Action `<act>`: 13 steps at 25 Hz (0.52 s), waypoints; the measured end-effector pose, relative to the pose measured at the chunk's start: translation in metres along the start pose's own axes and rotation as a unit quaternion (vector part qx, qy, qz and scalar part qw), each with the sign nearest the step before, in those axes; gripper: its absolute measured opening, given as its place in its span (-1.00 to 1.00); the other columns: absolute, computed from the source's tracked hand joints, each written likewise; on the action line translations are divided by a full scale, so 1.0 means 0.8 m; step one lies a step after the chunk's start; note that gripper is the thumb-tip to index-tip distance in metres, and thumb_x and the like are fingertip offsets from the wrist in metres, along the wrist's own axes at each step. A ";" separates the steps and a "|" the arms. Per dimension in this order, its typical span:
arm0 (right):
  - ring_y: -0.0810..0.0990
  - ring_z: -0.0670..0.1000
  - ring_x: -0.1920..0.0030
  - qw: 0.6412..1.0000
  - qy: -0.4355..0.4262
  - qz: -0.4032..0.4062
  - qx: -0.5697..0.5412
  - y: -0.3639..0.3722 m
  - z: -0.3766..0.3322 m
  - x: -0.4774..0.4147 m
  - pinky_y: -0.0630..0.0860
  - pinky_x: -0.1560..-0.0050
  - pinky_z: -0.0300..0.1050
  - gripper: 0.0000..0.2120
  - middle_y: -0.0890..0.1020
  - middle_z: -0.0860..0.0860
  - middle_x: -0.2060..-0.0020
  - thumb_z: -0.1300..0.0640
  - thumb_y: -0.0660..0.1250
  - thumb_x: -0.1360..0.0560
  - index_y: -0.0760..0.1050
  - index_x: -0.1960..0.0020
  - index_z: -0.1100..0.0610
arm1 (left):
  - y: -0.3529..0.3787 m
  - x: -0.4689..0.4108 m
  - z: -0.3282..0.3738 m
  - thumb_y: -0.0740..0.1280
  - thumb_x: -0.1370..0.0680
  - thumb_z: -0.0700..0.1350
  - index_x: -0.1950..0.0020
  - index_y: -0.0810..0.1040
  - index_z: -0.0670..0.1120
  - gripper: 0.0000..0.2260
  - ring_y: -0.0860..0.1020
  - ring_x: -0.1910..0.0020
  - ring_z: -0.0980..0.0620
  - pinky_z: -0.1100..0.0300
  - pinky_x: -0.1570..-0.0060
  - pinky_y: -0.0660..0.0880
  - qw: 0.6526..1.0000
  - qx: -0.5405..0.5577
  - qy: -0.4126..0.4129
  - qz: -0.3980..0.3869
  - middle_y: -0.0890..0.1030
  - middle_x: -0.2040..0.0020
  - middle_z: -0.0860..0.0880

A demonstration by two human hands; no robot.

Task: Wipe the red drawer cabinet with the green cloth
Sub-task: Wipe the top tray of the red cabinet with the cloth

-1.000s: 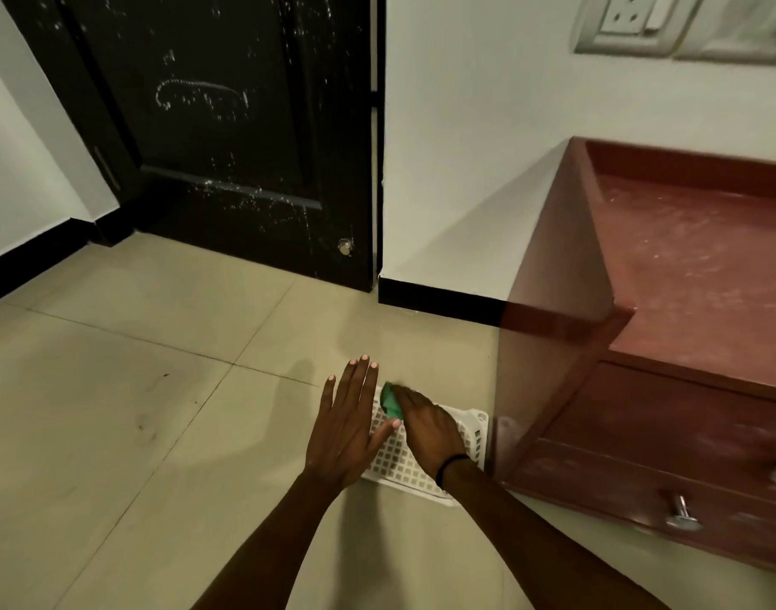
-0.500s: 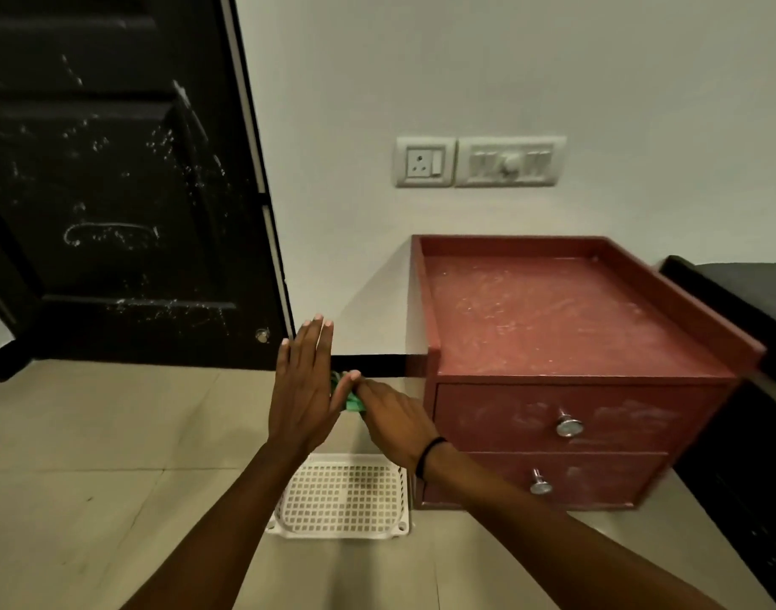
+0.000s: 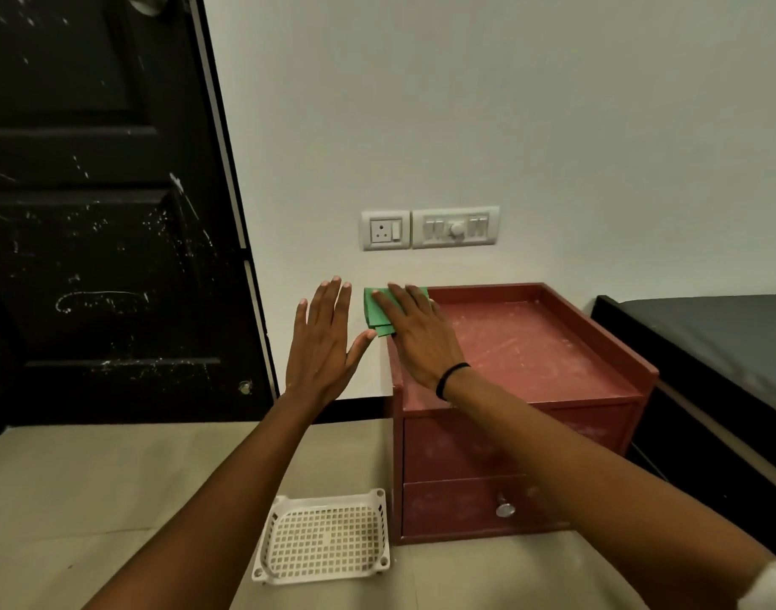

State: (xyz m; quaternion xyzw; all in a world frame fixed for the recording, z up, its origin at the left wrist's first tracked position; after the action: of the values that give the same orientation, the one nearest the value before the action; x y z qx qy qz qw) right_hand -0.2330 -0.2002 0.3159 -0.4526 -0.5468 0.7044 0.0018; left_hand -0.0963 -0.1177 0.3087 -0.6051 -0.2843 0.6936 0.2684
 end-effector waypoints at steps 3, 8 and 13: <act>0.15 0.20 -0.53 0.999 0.040 -0.017 0.005 -0.012 0.042 0.002 0.26 -0.44 0.24 -0.41 0.23 0.11 -0.53 0.17 0.21 -0.58 0.11 -0.56 0.05 | 0.012 -0.009 0.024 -0.07 -0.62 0.31 -0.62 0.05 -0.10 -0.31 0.02 -0.62 -0.03 -0.13 -0.57 0.02 0.999 -0.016 0.018 -0.027 0.07 -0.64 -0.09; 0.14 0.17 -0.54 0.994 0.079 -0.066 -0.021 0.011 0.116 0.017 0.25 -0.46 0.21 -0.38 0.25 0.08 -0.52 0.14 0.26 -0.57 0.10 -0.56 0.02 | 0.049 -0.032 0.043 -0.14 -0.59 0.36 -0.63 -0.01 -0.07 -0.27 -0.05 -0.63 0.01 -0.09 -0.59 -0.04 0.996 -0.018 0.011 -0.083 0.01 -0.65 -0.05; 0.25 0.18 -0.49 0.989 0.088 -0.104 -0.059 0.053 0.184 0.005 0.28 -0.45 0.14 -0.46 0.35 0.09 -0.47 0.15 0.22 -0.58 0.18 -0.54 0.02 | 0.099 -0.059 0.058 -0.07 -0.60 0.34 -0.63 -0.05 -0.04 -0.28 -0.04 -0.62 0.03 -0.01 -0.59 -0.11 0.989 -0.003 0.000 -0.146 0.01 -0.65 -0.03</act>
State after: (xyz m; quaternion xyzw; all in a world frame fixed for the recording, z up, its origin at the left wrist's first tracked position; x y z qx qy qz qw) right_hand -0.3084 -0.3289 0.2795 -0.4526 -0.6295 0.6242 0.0967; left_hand -0.1385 -0.2097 0.2890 -0.5574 -0.3719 0.6462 0.3653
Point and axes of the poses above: each hand's wrist, its own x-axis away from the middle knuckle, its own y-axis out of the palm, z = x × y, the point moved 5 cm from there along -x, towards the middle knuckle
